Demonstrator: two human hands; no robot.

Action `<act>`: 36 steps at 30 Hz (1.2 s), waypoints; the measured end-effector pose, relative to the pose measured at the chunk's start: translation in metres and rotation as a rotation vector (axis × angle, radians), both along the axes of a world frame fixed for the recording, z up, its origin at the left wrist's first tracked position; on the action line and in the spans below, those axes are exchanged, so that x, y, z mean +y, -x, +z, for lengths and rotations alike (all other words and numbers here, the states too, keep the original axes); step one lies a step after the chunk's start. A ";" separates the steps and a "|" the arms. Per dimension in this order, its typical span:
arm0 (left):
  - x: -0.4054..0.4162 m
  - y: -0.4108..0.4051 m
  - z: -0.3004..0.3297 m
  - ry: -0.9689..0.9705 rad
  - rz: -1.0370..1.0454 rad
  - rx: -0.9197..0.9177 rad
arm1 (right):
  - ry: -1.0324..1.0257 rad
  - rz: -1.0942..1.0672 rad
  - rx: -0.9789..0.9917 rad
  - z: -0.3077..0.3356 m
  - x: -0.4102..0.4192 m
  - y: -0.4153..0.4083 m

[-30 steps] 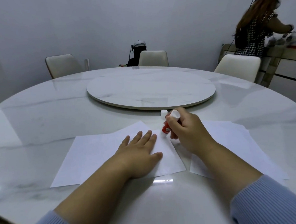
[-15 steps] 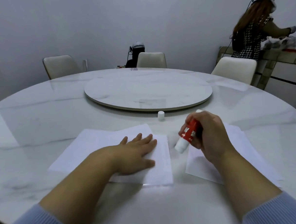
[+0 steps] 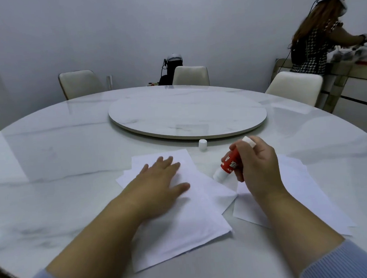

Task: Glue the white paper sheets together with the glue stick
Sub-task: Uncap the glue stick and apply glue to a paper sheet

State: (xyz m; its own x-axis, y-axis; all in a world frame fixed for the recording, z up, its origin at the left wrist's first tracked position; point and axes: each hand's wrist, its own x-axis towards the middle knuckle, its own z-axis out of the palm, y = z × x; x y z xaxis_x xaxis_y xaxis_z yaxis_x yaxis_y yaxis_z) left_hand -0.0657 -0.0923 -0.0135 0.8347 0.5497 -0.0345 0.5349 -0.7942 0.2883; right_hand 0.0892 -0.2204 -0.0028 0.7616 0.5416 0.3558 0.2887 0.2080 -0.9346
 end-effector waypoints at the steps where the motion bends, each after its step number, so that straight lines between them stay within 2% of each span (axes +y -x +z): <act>1: -0.001 -0.002 -0.003 -0.034 0.023 -0.013 | 0.015 0.013 -0.014 -0.001 0.003 0.002; 5: -0.002 -0.006 -0.016 -0.062 -0.003 0.079 | 0.108 0.172 -0.045 -0.002 0.023 0.007; 8: -0.001 -0.007 -0.018 -0.076 -0.002 0.084 | 0.258 0.273 -0.226 -0.003 0.038 0.006; 16: 0.001 -0.009 -0.017 -0.063 -0.008 0.096 | 0.384 0.331 -0.417 -0.006 0.053 0.010; 22: 0.002 -0.008 -0.017 -0.048 -0.011 0.100 | 0.361 0.299 -0.411 0.006 0.022 0.012; 28: 0.001 -0.009 -0.018 -0.054 -0.003 0.092 | 0.376 0.533 -0.292 0.010 -0.007 0.024; 31: 0.001 -0.009 -0.017 -0.049 -0.009 0.102 | 0.342 0.618 -0.165 0.008 -0.013 0.024; 33: 0.004 -0.008 -0.012 -0.028 -0.050 0.130 | 0.164 0.570 -0.005 0.005 -0.011 0.015; 35: 0.008 -0.004 0.001 0.011 -0.134 0.206 | -0.019 0.426 0.158 0.004 -0.008 0.004; 36: 0.009 -0.001 0.008 0.049 -0.174 0.219 | -0.065 0.343 0.176 0.003 -0.007 0.000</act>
State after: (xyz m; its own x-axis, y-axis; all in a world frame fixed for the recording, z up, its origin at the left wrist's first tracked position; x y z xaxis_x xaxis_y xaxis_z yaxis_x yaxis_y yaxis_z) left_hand -0.0649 -0.0832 -0.0059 0.8860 0.3920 -0.2478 0.4456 -0.8674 0.2213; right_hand 0.0891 -0.2274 0.0006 0.5924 0.7563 0.2777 0.0284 0.3248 -0.9453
